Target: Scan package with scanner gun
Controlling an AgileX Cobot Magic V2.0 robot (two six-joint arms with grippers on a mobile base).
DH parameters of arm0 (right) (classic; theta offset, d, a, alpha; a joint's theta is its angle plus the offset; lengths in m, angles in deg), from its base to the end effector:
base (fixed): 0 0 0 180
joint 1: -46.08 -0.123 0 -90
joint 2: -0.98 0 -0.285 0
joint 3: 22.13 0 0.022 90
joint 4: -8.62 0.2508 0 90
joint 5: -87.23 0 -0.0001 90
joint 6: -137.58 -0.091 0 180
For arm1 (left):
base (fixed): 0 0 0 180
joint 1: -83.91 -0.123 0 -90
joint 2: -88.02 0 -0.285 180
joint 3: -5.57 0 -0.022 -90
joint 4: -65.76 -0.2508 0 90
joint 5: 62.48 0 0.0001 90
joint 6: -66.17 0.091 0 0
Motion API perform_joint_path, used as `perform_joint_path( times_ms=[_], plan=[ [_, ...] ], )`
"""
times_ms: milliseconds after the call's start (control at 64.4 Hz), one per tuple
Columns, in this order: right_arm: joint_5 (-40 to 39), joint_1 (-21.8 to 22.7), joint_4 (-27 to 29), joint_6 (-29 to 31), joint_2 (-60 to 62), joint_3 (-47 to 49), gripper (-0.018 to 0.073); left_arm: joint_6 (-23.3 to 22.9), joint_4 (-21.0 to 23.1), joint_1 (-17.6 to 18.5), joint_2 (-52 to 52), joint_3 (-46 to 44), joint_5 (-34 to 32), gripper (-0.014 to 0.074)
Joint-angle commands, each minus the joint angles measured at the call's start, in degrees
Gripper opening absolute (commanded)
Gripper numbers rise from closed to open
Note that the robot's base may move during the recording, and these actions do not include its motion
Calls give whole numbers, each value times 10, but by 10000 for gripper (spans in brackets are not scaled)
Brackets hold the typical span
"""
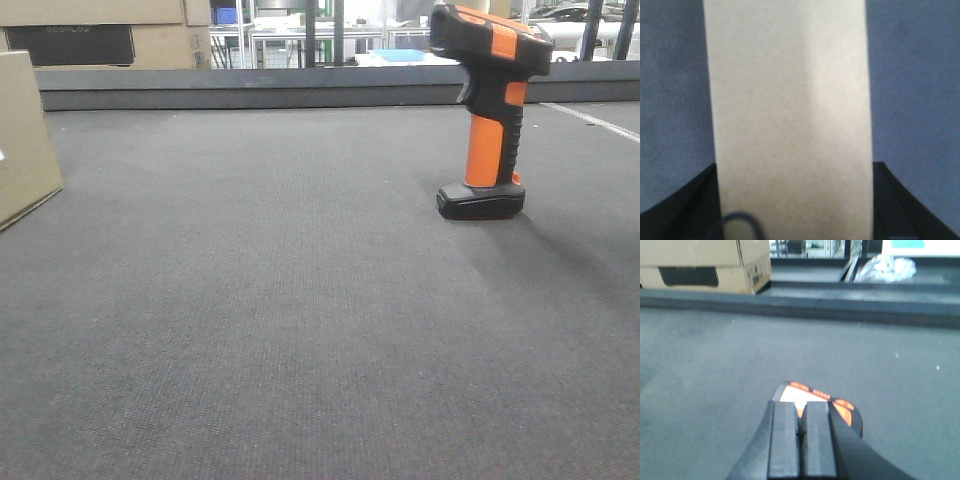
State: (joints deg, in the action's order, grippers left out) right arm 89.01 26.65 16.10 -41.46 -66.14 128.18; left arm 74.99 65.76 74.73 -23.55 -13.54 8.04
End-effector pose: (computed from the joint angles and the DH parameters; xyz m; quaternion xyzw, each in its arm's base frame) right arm 0.2175 0.0771 0.3640 -0.0865 0.7530 0.1479 0.6353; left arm 0.3779 0.0611 0.3122 -0.0031 0.9890 0.0231 0.1462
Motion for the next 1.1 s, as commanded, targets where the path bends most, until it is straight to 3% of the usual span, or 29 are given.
perform_joint_path(
  times_ms=[0,78,186,249,295,342,466,575,824,932,1088],
  plan=[
    [-18,3,-5,0,8,11,-162,-1,-7,5,4,4,-6,-110],
    [-14,3,-5,0,8,20,-162,-1,-5,5,4,4,-6,-69],
    [-11,3,-9,0,8,34,-162,-1,-5,10,6,4,-6,110],
    [-7,3,-14,0,8,43,-162,-1,-5,15,12,4,-6,279],
    [-3,3,-17,0,8,51,-162,-1,-5,21,19,4,-6,503],
    [-5,3,-18,0,8,55,-162,-1,-5,22,24,4,-6,631],
    [-1,3,-18,0,8,60,-162,-1,-5,26,44,2,-6,538],
    [13,19,-18,0,8,60,-162,-1,0,26,78,2,-6,529],
    [121,128,-20,0,11,60,-162,-1,0,26,171,8,-6,494],
    [172,164,-61,0,25,57,-162,-1,11,26,223,45,-36,314],
    [170,168,-75,0,72,21,-162,-1,38,26,300,123,-114,18]
  ],
)
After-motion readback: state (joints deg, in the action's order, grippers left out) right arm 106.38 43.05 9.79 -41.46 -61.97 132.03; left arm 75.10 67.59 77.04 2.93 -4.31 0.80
